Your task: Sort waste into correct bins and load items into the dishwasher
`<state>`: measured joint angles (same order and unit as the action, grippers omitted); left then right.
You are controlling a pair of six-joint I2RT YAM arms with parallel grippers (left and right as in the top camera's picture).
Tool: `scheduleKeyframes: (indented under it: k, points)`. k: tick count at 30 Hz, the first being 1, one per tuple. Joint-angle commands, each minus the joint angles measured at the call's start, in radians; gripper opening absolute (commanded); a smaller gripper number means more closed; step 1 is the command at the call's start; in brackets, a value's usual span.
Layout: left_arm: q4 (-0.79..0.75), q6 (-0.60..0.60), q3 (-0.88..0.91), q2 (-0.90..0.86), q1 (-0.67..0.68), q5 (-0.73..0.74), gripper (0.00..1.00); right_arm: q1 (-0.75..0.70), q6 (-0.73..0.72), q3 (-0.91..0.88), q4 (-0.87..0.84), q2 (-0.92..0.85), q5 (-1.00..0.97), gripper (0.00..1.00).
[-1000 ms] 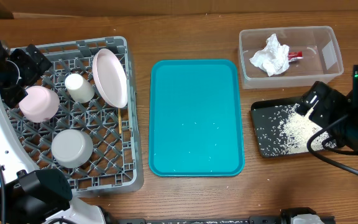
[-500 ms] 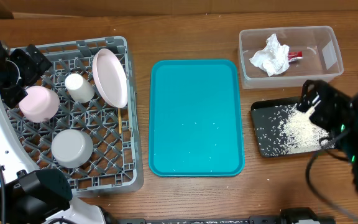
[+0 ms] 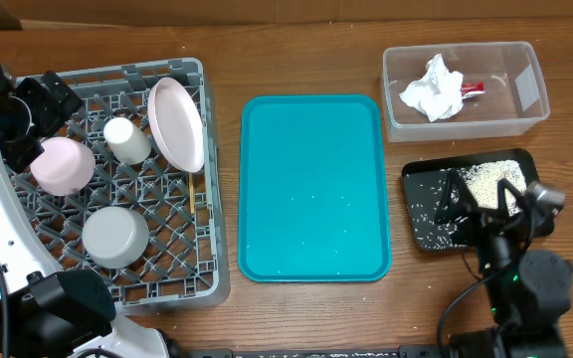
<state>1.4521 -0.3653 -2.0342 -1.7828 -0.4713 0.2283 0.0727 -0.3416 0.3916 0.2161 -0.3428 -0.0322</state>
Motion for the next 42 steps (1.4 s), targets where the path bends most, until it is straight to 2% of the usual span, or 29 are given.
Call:
scheduleKeyframes:
  k: [1,5,12,17,24,33,42]
  points:
    - [0.003,0.003,0.002,0.021,-0.005,-0.003,1.0,0.0,0.018,-0.139,-0.13,0.096,0.022,1.0]
    - [0.003,0.003,0.002,0.021,-0.005,-0.003,1.0,0.0,0.018,-0.257,-0.251,0.197,0.035,1.0]
    - [0.003,0.003,0.002,0.021,-0.005,-0.003,1.0,0.0,0.059,-0.341,-0.275,0.334,0.035,1.0]
    - [0.003,0.003,0.002,0.021,-0.005,-0.003,1.0,0.0,0.08,-0.384,-0.339,0.34,0.033,1.0]
    - [0.003,0.003,0.002,0.021,-0.005,-0.003,1.0,0.0,0.13,-0.384,-0.308,0.34,0.035,1.0]
    - [0.003,0.003,0.002,0.021,-0.005,-0.003,1.0,0.0,0.156,-0.384,-0.139,0.34,0.035,1.0]
    - [0.003,0.003,0.002,0.021,-0.005,-0.003,1.0,0.0,0.156,-0.384,-0.132,0.339,0.035,1.0]
